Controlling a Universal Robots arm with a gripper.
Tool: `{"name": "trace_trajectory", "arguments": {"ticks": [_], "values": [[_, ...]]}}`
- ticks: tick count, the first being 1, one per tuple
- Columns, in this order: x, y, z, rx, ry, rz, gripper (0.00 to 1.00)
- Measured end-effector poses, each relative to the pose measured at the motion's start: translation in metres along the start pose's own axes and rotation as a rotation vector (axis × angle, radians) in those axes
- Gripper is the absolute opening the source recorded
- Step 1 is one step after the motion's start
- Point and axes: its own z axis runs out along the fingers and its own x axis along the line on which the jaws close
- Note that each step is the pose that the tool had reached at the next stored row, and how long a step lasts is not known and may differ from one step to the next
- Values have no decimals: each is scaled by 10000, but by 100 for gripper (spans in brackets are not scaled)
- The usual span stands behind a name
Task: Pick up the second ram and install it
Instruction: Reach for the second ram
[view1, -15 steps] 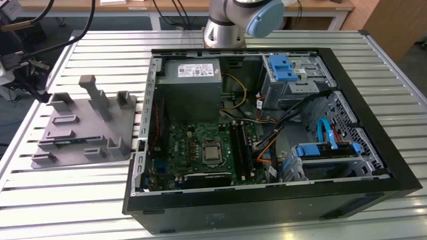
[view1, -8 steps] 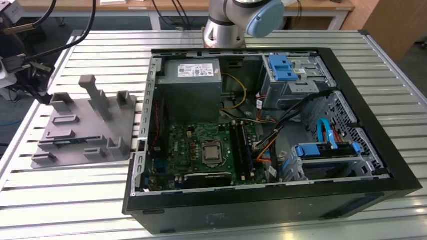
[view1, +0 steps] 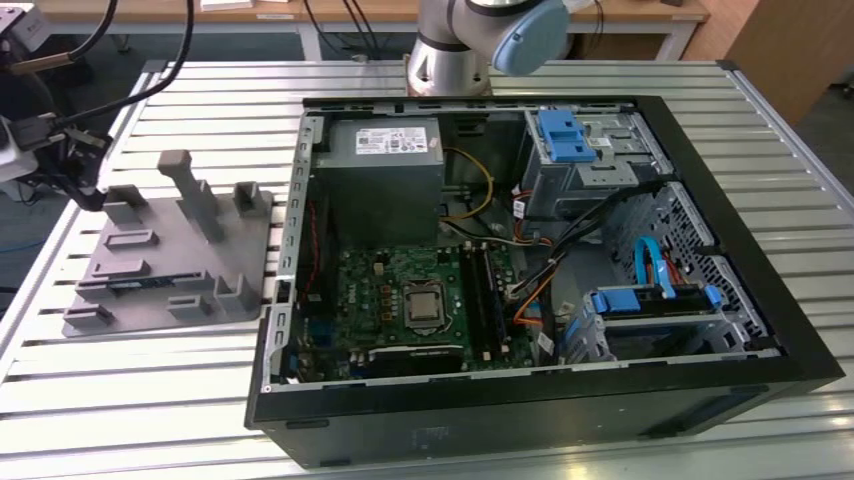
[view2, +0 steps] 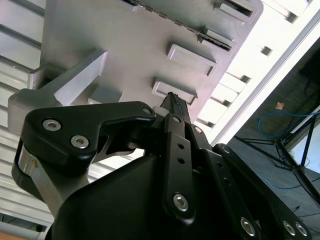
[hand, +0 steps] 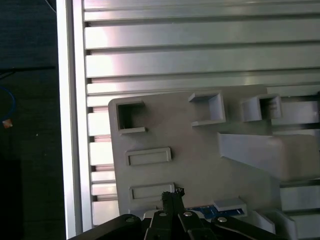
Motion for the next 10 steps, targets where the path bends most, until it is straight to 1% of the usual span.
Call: {"name": "trace_trajectory", "arguments": {"ticks": [6,10], "values": [[1,-2,43,0,0,0,10],[3,-5,99,0,-1,1,10]]}}
